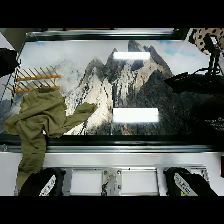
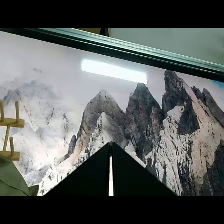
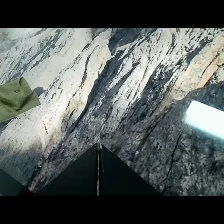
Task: Fold the clothes and pants, and hang the long-sleeved shirts on hangers.
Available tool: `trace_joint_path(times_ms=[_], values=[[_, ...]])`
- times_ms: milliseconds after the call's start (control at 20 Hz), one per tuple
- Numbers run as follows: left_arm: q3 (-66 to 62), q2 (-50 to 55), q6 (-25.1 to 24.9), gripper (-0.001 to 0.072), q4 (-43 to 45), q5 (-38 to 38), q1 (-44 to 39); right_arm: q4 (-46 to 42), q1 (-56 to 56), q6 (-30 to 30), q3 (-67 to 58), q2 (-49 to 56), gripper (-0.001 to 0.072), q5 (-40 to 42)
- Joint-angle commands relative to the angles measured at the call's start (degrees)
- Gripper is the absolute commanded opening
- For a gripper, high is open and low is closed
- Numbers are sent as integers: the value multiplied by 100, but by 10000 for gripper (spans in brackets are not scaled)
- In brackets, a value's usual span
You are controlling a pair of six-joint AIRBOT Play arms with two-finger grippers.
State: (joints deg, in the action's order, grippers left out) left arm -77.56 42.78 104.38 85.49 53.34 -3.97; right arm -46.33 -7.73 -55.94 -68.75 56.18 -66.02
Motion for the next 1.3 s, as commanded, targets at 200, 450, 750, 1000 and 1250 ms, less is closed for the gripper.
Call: trace_joint_path(times_ms=[200,450,750,1000,1250], values=[[4,146,-2,13,2,11,0,2,2,-2,15,11,10,-2],[7,514,-151,648,1307,841,2,2,0,-2,15,11,10,-2],[1285,1506,125,649,2824,2142,85,2,2,-2,15,9,10,-2],[2883,1934,509,649,1202,680,999,2,0,-2,15,9,10,-2],[3357,2446,492,650,780,291,1419,2,0,-2,15,9,10,-2]])
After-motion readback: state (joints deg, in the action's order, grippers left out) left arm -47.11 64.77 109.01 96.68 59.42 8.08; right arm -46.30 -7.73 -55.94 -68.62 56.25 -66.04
